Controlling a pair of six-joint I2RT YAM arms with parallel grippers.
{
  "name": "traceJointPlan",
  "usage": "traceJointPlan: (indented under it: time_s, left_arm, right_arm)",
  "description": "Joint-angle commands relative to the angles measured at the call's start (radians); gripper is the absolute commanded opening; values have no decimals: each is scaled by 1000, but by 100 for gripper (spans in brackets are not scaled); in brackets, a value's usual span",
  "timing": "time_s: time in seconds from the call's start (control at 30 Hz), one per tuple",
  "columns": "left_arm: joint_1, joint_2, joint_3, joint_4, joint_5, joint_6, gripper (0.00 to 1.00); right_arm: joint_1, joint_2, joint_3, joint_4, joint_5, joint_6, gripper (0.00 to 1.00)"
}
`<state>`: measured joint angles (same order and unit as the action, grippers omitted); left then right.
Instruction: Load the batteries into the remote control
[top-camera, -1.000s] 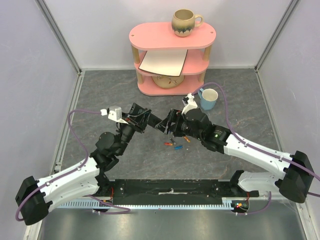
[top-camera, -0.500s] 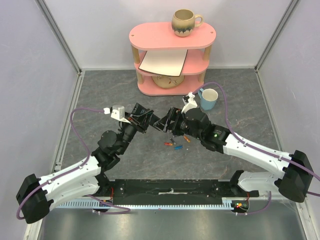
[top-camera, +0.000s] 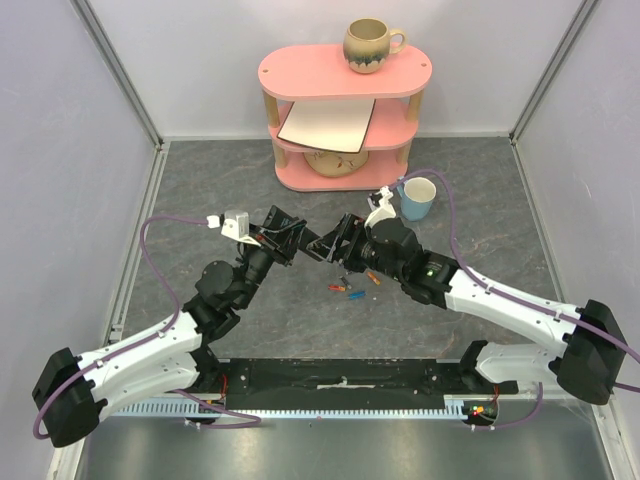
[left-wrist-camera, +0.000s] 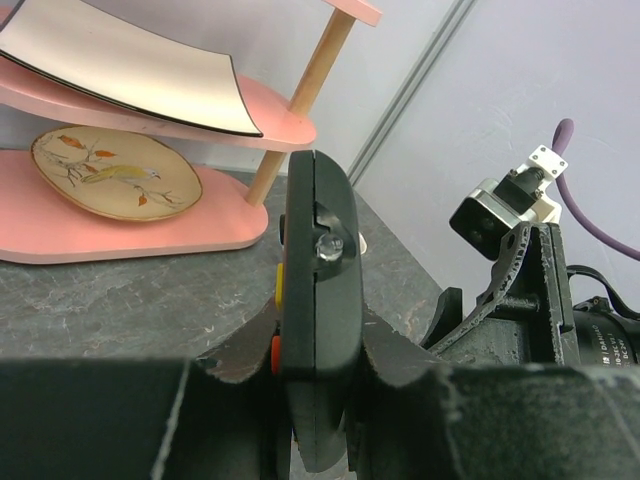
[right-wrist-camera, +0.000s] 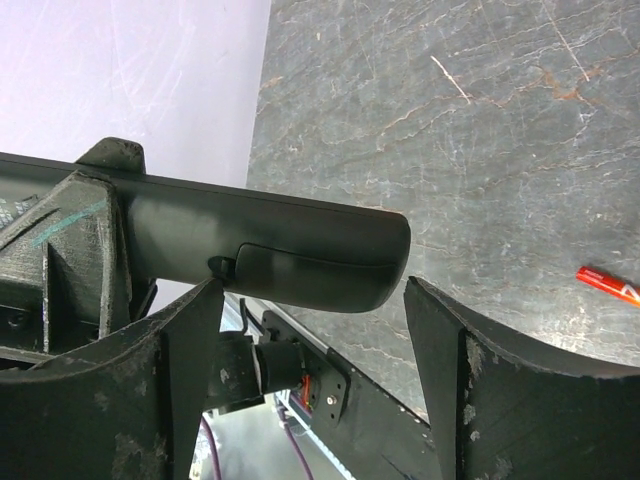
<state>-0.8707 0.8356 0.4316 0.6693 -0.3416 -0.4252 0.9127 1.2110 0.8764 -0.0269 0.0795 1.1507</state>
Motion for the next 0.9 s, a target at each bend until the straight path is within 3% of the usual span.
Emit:
traceJointPlan:
  time_s: [0.0, 0.87]
  left_arm:
    - [-7, -16, 27, 73, 23, -15, 2]
    - [-7, -1, 24, 52, -14, -4, 2]
  right_arm:
    - [-9, 1, -33, 93, 55, 76, 80]
    - [-20, -48, -79, 148, 101, 96, 82]
